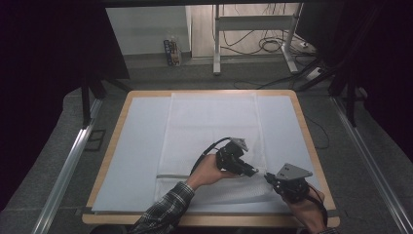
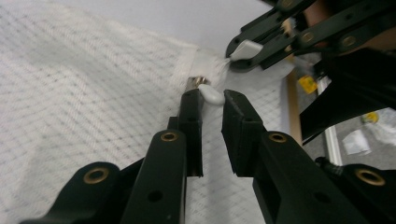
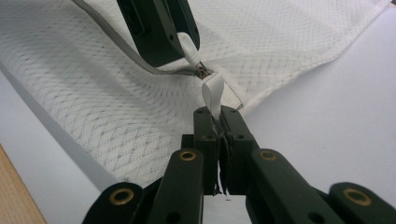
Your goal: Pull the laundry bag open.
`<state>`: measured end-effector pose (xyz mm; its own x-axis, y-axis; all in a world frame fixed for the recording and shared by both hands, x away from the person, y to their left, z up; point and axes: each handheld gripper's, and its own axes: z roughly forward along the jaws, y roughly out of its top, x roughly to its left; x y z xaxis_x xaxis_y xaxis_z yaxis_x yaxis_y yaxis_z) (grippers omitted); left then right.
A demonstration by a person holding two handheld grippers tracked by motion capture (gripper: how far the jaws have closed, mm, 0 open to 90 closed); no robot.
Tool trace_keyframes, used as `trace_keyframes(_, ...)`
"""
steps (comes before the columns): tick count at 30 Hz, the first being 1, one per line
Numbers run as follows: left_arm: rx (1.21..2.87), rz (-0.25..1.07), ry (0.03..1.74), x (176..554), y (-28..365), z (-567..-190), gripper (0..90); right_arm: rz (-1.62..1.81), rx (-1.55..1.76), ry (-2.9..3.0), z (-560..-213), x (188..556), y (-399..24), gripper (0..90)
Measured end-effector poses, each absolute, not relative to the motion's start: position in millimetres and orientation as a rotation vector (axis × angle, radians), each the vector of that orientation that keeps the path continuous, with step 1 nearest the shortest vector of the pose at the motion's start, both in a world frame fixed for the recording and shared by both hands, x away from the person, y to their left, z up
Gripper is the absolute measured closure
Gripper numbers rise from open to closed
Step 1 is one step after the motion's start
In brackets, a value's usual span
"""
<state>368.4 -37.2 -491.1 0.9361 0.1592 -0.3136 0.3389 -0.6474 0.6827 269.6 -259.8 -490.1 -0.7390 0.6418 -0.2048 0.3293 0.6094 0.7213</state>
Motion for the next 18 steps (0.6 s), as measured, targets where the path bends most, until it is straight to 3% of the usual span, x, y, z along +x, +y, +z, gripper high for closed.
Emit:
trace_keyframes(2,2.289,-0.239,0.386,368.9,-37.1,-491.9,76.8,0.941,0.765,2.387,-490.0,269.3,-259.5,85.8)
trace_keyframes(15,2.282,-0.308,0.408,369.2,-39.0,-494.6,78.6,0.93,0.759,2.388,-490.5,269.1,-258.9,85.5)
trace_keyframes(18,2.242,-0.381,0.419,370.8,-36.1,-492.0,77.3,0.921,0.762,2.39,-491.0,269.6,-259.2,85.4)
